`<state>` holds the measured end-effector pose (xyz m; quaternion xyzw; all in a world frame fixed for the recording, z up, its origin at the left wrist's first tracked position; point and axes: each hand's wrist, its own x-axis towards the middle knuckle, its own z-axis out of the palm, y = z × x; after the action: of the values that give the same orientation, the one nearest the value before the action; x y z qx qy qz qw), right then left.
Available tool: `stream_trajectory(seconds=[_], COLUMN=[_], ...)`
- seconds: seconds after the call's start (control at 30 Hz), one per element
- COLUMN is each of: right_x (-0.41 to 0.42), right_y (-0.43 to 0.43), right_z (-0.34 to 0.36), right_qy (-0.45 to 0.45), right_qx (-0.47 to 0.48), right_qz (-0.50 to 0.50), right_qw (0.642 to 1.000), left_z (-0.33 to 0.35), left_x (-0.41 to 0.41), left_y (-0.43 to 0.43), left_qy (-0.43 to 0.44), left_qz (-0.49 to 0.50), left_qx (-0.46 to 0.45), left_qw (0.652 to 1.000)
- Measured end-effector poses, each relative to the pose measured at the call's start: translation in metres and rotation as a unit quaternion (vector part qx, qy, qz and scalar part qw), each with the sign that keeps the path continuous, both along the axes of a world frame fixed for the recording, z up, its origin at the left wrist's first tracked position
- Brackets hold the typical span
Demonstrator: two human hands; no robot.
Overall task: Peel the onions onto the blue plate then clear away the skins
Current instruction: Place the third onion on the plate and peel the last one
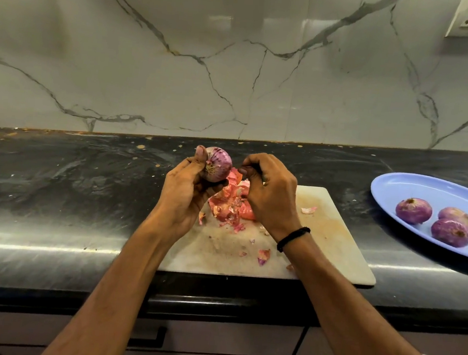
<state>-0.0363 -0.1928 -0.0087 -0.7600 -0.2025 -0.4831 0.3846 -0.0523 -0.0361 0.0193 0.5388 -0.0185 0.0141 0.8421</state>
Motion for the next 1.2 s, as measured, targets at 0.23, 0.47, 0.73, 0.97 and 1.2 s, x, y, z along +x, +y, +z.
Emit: stream_trajectory(seconds=[0.23,0.47,0.73,0.97,1.2], right_x=[0.002,0.004,0.003,0.004,0.003], right_y=[0.005,0.007,0.004,0.001,0.004], right_z=[-0.002,-0.003,-0.002,-0.005,-0.007], right_qy=[0.050,0.005,-0.010,-0.034,-0.004], right_qx=[-0.039,-0.083,-0.103,-0.134,-0.134], right_qz=[0.069,0.048,0.044,0.027,0.024], right_qw=[0.996,0.995,0.994,0.990,0.991], left_z=[-0.002,-0.002,-0.007,-0.007,-0.007], left_x=[0.000,0.000,0.004,0.005,0.005], left_y=[0.002,0.001,0.003,0.003,0.002], left_qy=[-0.001,-0.030,-0.070,-0.077,-0.060], left_qz=[-0.017,-0.022,-0.008,0.002,0.030], left_qx=[0.016,0.010,0.062,0.079,0.079], left_qw=[1.000,0.999,0.996,0.994,0.995])
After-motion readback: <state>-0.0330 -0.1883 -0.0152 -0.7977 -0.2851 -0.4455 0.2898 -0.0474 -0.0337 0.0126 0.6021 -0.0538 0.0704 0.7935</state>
